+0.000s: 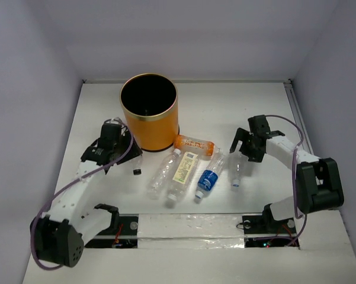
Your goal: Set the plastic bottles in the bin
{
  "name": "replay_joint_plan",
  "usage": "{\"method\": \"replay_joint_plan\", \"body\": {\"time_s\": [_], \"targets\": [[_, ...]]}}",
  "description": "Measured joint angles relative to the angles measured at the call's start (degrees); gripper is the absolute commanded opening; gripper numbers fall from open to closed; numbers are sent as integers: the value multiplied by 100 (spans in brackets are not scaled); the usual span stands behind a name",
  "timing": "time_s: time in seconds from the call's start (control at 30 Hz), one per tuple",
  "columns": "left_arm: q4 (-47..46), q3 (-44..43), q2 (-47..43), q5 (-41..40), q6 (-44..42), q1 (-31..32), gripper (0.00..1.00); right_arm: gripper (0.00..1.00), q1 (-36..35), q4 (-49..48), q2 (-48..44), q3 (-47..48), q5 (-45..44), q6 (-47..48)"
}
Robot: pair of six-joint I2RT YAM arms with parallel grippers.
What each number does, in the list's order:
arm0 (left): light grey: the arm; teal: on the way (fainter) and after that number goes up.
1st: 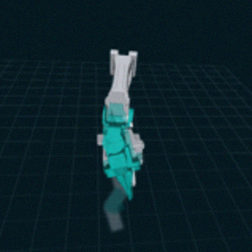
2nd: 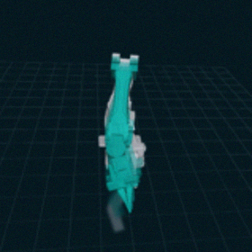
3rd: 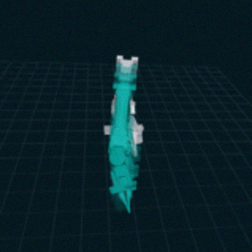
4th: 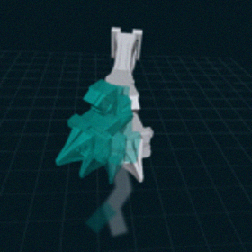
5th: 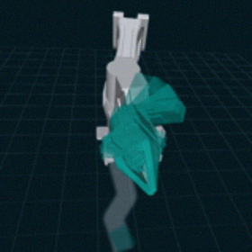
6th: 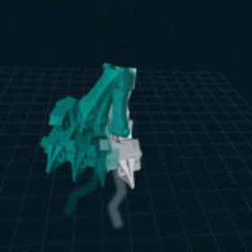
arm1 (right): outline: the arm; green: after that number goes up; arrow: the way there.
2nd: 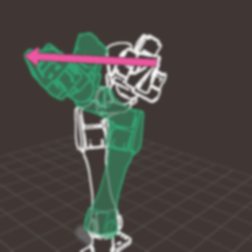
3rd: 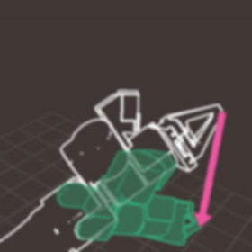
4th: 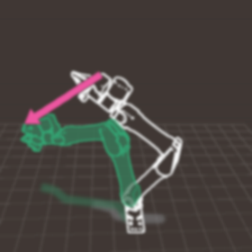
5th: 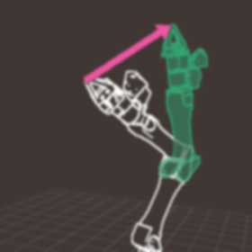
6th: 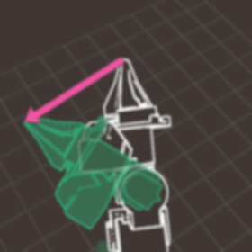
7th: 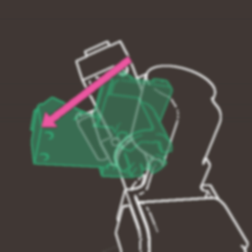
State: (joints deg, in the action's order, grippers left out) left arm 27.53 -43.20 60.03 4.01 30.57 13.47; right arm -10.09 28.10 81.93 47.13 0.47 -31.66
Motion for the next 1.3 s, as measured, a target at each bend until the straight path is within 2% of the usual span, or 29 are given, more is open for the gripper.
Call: {"method": "replay_joint_plan", "body": {"time_s": [0.1, 0.23, 0.27, 0.3, 0.5, 0.6, 0.73, 0.83, 0.97, 1.13, 1.17, 1.3], "targets": [[382, -350, -590, 275, 61, 15, 27, 91, 0, -44, 339, 225, 0, 66], [798, -1325, -1023, 546, 168, 70, 27, 79, 0, -57, 684, 424, -13, 87], [890, -1661, -1016, 599, 188, 70, 27, 69, 0, -61, 730, 446, -39, 85], [896, -2037, -973, 645, 210, 74, 27, 66, 0, -63, 745, 455, -72, 94], [691, -4575, 79, 730, 225, 79, 27, 64, 0, -15, 446, 455, -411, 103], [483, -5740, 909, 621, 155, 79, 27, 64, 0, 55, -179, 457, -555, 101], [162, -6671, 1969, 337, 66, 81, 27, 63, 0, 243, -1338, 546, -581, 94], [-57, -6708, 2669, 103, 9, 81, 29, 63, 0, 352, -2162, 778, -428, 55], [-348, -6238, 3279, -227, -76, 81, 35, 63, 0, 407, -2870, 1292, -26, -46], [-466, -5884, 3554, -413, -195, 81, 61, 63, -55, 304, -2931, 2050, 520, -256], [-514, -5842, 3541, -420, -210, 79, 70, 63, -129, 269, -2835, 2212, 575, -306], [-782, -5517, 3206, -424, -225, 81, 81, 64, -621, 35, -2214, 2979, 691, -446]]}}
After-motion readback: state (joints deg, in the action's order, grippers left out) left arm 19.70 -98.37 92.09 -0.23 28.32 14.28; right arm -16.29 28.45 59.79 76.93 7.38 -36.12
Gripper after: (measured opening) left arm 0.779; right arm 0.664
